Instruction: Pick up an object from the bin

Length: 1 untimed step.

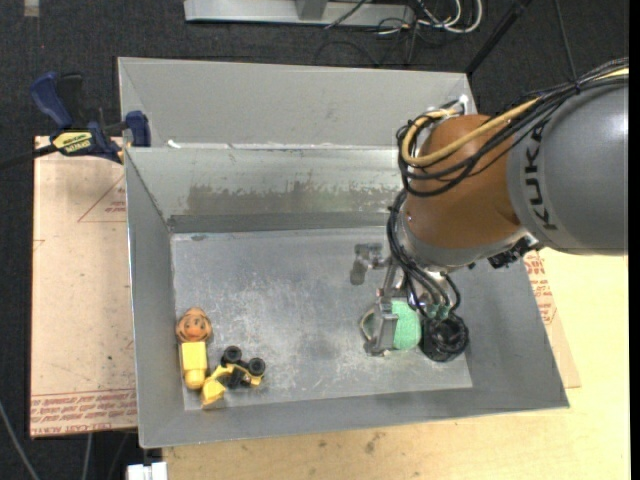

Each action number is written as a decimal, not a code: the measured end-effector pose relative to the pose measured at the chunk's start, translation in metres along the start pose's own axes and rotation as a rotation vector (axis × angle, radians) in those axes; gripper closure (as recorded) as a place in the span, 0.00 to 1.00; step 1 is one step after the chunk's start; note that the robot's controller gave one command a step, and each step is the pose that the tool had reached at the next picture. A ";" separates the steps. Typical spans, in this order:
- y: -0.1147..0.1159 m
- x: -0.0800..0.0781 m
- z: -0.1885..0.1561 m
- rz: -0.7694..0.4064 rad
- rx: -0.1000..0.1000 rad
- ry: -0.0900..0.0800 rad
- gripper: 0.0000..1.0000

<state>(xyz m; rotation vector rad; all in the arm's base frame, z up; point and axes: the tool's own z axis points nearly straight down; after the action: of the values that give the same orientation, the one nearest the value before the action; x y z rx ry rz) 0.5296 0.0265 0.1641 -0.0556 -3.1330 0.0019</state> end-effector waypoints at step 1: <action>-0.025 -0.002 0.007 -0.029 -0.003 -0.018 0.00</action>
Offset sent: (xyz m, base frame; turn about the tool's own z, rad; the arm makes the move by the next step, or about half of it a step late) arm -0.0193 -0.0913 -0.0474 -0.1127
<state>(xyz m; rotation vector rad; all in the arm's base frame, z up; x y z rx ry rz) 0.5307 0.0009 0.1571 -0.0096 -3.1516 -0.0026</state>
